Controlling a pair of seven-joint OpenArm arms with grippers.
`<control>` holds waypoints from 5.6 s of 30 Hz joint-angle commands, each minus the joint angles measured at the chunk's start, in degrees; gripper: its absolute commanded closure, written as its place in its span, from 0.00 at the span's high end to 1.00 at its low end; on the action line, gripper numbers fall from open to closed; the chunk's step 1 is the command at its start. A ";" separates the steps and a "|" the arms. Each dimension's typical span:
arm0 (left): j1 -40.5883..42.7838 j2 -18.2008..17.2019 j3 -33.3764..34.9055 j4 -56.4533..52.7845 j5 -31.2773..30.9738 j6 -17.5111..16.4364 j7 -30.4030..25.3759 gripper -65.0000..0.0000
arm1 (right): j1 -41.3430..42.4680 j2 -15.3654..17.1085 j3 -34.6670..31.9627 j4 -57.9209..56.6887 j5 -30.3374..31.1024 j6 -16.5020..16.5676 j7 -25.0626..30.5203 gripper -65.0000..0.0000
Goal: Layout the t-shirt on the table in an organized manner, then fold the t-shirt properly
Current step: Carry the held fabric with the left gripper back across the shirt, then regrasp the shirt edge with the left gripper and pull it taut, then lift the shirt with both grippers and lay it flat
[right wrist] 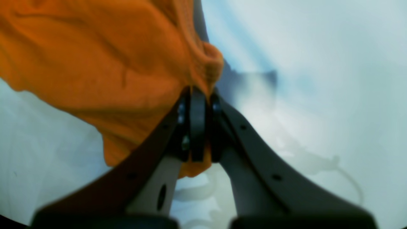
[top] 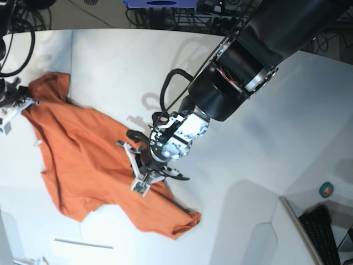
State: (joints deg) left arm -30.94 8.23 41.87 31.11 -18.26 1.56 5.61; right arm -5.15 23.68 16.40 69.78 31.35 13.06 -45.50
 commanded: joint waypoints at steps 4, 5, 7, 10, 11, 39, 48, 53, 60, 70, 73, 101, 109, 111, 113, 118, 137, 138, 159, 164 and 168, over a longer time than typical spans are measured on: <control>-1.90 0.77 0.29 -3.20 0.20 0.15 -1.17 0.00 | 0.62 1.15 0.34 0.95 0.34 0.26 0.53 0.00; -1.81 0.77 0.29 -4.43 0.20 0.15 -1.25 0.00 | 0.62 1.15 0.34 0.95 0.34 0.26 0.44 0.00; -1.63 0.77 0.29 -6.45 0.20 0.15 -2.84 0.00 | 0.62 1.15 0.34 0.95 0.34 0.26 0.44 0.00; -0.84 0.77 0.37 -9.53 0.20 0.15 -6.71 0.00 | 0.62 1.15 0.34 0.95 0.34 0.35 0.44 0.00; -0.75 0.77 0.37 -10.06 0.28 0.15 -6.44 0.00 | 0.62 1.15 0.34 0.95 0.34 0.35 0.35 0.00; 45.31 -14.08 -23.27 60.45 5.56 14.66 16.42 0.00 | -6.24 -0.96 0.70 10.53 0.43 0.00 0.35 0.00; 42.59 -14.60 -36.64 53.59 -22.66 14.22 16.24 0.45 | -6.41 -0.96 0.43 10.53 0.43 0.26 0.53 0.00; 34.67 -13.90 -32.50 43.48 -24.68 13.69 16.15 0.73 | -6.33 -1.13 0.43 10.53 0.43 0.26 0.53 0.00; 27.20 -10.30 -29.78 33.46 -24.77 13.34 16.06 0.62 | -6.50 -1.04 0.43 10.53 0.43 0.26 0.53 0.00; 30.89 -9.86 -28.99 52.01 -24.33 13.95 16.42 0.00 | -6.33 -0.78 0.34 10.09 0.34 0.26 0.53 0.00; 30.02 -9.94 -27.49 54.03 -24.07 17.38 16.50 0.00 | -6.15 -0.78 0.34 10.09 0.34 0.26 0.44 0.00; 0.21 -6.43 16.37 17.55 -15.80 21.87 23.36 0.57 | -5.36 0.36 0.26 10.09 0.25 0.26 0.26 0.00; 15.60 -21.90 -1.91 46.82 -15.54 21.60 23.62 0.58 | -5.27 0.45 0.26 10.09 0.25 0.26 0.26 0.00; 16.56 -23.13 -3.93 45.85 -15.45 21.60 23.36 0.58 | -5.27 0.45 0.26 10.09 0.25 0.26 0.26 0.00; 16.39 -23.31 -4.55 42.16 -15.36 21.60 23.18 0.58 | -5.27 0.45 0.26 10.09 0.25 0.26 0.26 0.00; 13.05 -23.04 -4.72 29.68 -13.26 21.60 19.40 0.57 | -5.27 0.54 0.26 10.09 0.25 0.26 0.26 0.00; 34.32 -21.99 -17.65 61.77 -12.64 21.60 25.38 0.56 | -5.27 0.54 0.26 10.35 0.25 0.26 0.26 0.00; 36.52 -20.67 -20.72 61.68 -12.64 21.51 24.94 0.56 | -5.27 0.54 0.26 10.35 0.25 0.26 0.26 0.00; 32.65 -11.53 -28.72 37.94 -12.73 9.38 16.77 0.33 | -4.92 0.54 0.34 10.27 0.25 0.26 0.26 0.00; 33.53 -13.11 -28.90 39.96 -12.73 9.38 16.86 0.00 | -5.45 0.01 0.34 11.85 0.25 0.26 0.26 0.00; 38.10 -17.33 -29.25 49.28 -12.73 9.65 16.86 0.00 | -8.17 -1.57 0.70 19.67 0.43 0.17 -1.76 0.00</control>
State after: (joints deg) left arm 8.12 -9.02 12.82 79.22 -31.35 11.70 23.73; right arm -13.98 21.32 16.64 88.27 31.03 12.82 -48.18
